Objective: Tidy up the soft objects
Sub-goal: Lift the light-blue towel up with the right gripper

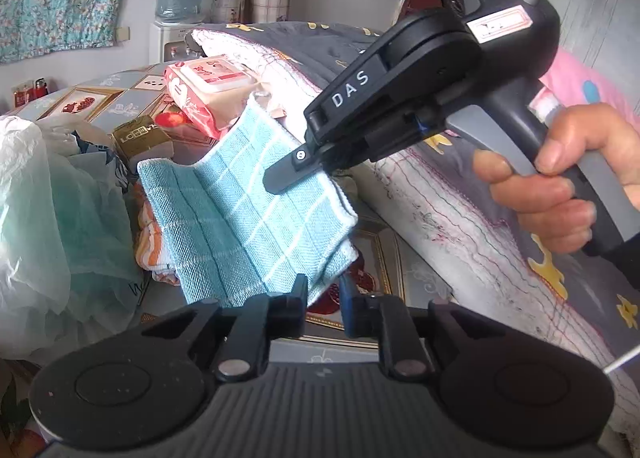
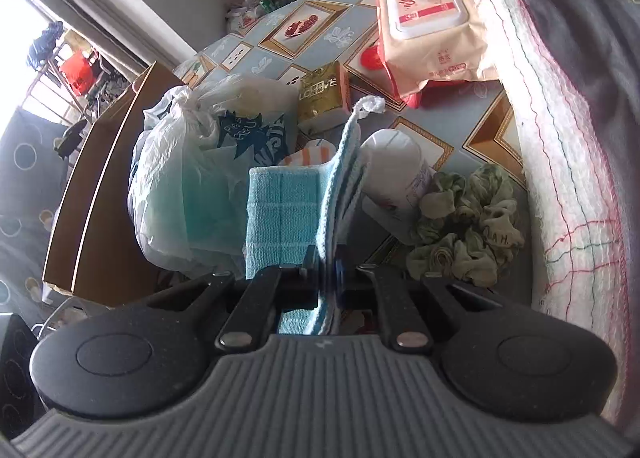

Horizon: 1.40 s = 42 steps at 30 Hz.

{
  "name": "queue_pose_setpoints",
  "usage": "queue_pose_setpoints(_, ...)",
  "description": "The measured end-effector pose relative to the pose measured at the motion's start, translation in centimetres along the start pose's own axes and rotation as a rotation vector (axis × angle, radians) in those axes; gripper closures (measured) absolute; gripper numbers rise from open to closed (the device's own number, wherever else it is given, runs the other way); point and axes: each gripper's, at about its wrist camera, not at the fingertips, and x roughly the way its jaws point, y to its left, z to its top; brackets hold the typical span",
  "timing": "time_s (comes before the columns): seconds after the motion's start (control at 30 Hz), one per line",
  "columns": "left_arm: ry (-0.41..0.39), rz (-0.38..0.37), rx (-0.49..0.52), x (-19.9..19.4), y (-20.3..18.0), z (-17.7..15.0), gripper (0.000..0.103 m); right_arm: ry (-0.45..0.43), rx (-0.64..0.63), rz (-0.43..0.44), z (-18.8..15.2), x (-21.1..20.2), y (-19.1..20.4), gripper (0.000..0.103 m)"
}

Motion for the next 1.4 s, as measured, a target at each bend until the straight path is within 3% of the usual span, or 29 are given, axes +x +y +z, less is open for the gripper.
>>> queue_pose_setpoints(0.1, -0.025, 0.026, 0.030, -1.8, 0.6, -0.9, 0.066, 0.009, -0.040, -0.003, 0.4, 0.5, 1.1, 0.096)
queue_pose_setpoints(0.17, -0.031, 0.046, 0.017, -2.6, 1.3, -1.2, 0.063, 0.023, -0.063, 0.007, 0.7, 1.1, 2.0, 0.095)
queue_pose_setpoints(0.43, 0.002, 0.040, -0.173, -3.0, 5.8, -0.5, 0.042, 0.104, -0.163, 0.015, 0.7, 4.2, 5.0, 0.090)
queue_pose_setpoints(0.63, 0.003, -0.010, -0.226, -2.4, 7.0, 0.3, 0.022, 0.152, -0.127, 0.051, 1.3, 5.3, 5.2, 0.066)
queue_pose_setpoints(0.7, 0.023, -0.026, -0.251, -1.6, 7.3, 0.6, 0.020, 0.162, -0.105, 0.062, 1.4, 5.6, 5.0, 0.056)
queue_pose_setpoints(0.83, 0.038, -0.007, -0.276, -0.4, 7.7, 1.0, 0.021, 0.177, -0.082, 0.078, 1.6, 6.0, 4.6, 0.051)
queue_pose_setpoints(0.97, 0.068, 0.038, -0.285, 1.1, 8.3, 1.3, 0.032, 0.185, -0.035, 0.106, 1.8, 6.2, 3.7, 0.049)
queue_pose_setpoints(1.07, 0.104, 0.054, -0.310, 2.2, 8.8, 1.3, 0.051, 0.182, 0.000, 0.132, 1.9, 6.2, 3.0, 0.049)
queue_pose_setpoints(1.13, 0.123, 0.051, -0.326, 2.7, 9.2, 1.1, 0.072, 0.178, 0.017, 0.132, 1.8, 6.0, 2.6, 0.049)
queue_pose_setpoints(1.2, 0.127, 0.052, -0.327, 2.9, 9.2, 0.9, 0.086, 0.170, 0.022, 0.118, 1.7, 5.8, 2.4, 0.049)
queue_pose_setpoints(1.4, 0.078, 0.090, -0.231, 2.0, 7.4, 0.8, 0.089, 0.162, 0.059, 0.085, 1.4, 5.7, 1.6, 0.041)
